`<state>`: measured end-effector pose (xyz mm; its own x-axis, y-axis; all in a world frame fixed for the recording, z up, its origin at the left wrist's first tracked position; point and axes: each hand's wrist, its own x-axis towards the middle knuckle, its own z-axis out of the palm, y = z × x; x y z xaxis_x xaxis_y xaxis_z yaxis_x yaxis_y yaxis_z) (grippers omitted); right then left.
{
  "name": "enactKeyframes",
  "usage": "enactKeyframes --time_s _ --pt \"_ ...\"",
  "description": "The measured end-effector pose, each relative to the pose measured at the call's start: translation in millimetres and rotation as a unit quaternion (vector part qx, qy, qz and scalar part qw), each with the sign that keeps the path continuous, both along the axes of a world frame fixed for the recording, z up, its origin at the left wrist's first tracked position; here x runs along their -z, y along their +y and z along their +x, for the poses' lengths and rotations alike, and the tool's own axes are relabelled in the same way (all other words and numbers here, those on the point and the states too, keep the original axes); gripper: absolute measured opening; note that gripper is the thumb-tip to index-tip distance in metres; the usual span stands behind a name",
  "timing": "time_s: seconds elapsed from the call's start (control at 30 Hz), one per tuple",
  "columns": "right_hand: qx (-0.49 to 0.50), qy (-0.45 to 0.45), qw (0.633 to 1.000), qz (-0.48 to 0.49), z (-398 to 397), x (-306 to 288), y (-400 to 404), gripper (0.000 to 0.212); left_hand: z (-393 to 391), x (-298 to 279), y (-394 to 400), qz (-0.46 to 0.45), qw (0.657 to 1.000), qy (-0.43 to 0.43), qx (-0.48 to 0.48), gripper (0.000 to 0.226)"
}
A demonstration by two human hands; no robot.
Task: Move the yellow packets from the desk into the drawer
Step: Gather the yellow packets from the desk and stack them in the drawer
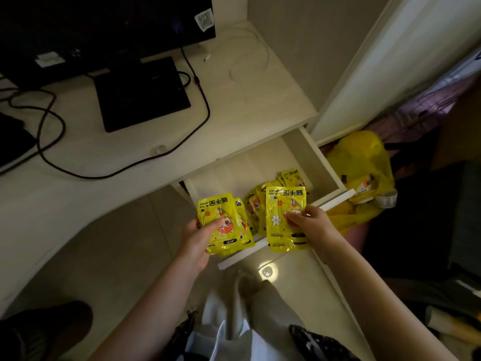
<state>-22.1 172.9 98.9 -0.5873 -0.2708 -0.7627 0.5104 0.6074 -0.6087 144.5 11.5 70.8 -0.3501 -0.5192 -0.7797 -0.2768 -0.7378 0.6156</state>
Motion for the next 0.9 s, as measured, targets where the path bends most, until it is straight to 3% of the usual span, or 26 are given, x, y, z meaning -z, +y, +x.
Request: enactKeyframes --time_s 0.4,0.8,0.9 --pt "-0.086 -0.034 0.995 0.021 -117.6 28.2 -30.3 0.022 -88.0 29.5 8.8 0.043 0.994 -0.032 -0.095 0.026" --pt "-0.242 0.047 0.964 0.098 -198.1 98.8 -75.4 0.029 -175.2 81.7 6.6 0.058 0.988 -0.06 -0.133 0.027" --pt "-0.265 0.045 0.958 0.098 -203.7 117.6 -88.7 0.031 -189.7 100.4 -5.5 0.08 0.985 -0.067 -0.139 0.054"
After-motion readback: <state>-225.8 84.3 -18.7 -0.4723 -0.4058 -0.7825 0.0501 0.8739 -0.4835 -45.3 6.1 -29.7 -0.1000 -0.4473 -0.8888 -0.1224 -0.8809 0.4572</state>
